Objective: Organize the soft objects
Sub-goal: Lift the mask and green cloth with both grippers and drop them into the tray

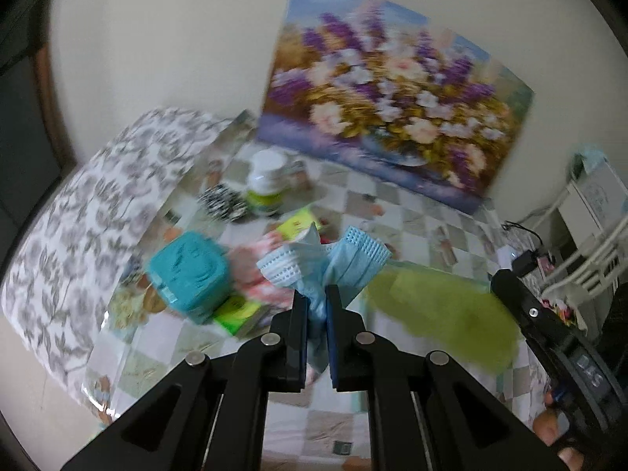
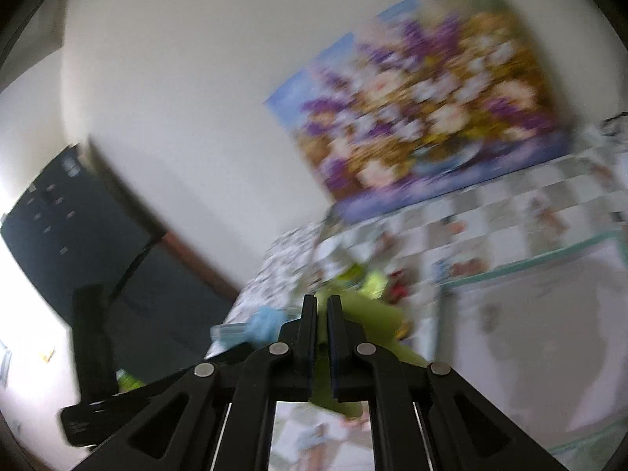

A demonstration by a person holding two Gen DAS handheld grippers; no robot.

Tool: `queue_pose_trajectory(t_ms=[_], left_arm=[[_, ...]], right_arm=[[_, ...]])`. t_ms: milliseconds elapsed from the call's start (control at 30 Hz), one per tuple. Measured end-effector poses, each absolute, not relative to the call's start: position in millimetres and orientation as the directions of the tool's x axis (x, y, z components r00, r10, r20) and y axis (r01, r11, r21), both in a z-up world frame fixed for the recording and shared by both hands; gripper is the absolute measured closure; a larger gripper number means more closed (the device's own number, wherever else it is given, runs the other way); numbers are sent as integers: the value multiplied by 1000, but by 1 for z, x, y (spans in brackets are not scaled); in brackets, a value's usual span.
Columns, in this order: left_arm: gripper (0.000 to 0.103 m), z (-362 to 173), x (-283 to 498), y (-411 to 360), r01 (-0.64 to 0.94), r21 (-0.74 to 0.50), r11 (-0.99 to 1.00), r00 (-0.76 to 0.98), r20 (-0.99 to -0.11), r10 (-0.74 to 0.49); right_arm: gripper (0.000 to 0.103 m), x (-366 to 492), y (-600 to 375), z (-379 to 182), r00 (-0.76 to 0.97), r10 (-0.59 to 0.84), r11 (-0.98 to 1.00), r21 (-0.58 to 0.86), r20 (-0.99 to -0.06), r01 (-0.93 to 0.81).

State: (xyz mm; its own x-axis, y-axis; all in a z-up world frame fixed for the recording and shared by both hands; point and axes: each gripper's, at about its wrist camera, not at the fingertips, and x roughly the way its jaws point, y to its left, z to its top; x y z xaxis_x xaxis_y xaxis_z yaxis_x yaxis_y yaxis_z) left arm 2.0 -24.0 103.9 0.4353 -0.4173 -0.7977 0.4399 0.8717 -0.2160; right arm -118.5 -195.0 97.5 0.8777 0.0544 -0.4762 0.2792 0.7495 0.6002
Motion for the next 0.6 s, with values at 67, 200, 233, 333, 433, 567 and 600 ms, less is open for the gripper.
queue_pose_trajectory(t_ms=[67,200,233,333,433,567,600], left_arm=[[95,103,-5,-43,467,-205,860,428,-798,-423],[95,89,-21,-86,538,-211,816,373,-809,-455],[95,84,-25,-96,561,-210,801,358,-811,-463],[95,67,-31,-116,592,-223,775,316,-820,-477],[94,44,-32,-132,610,-225,760,263,-847,-462],[94,14,-29,-152,630,-173,757,233,-887,-398],[94,7,-28,-155,633,-177,754,218,-893,-393]], right_arm=[[97,-131,-211,96,869,-25,730,585,-494,354],[97,-155,-241,91,835,-161,683,551,-527,479],[97,-162,-248,89,827,-184,667,550,-531,502],[97,-176,-267,79,798,-228,625,545,-558,559],[97,-182,-277,67,763,-241,591,532,-600,606],[97,-177,-280,49,688,-230,564,481,-688,671],[97,-173,-281,43,670,-219,564,469,-709,680]])
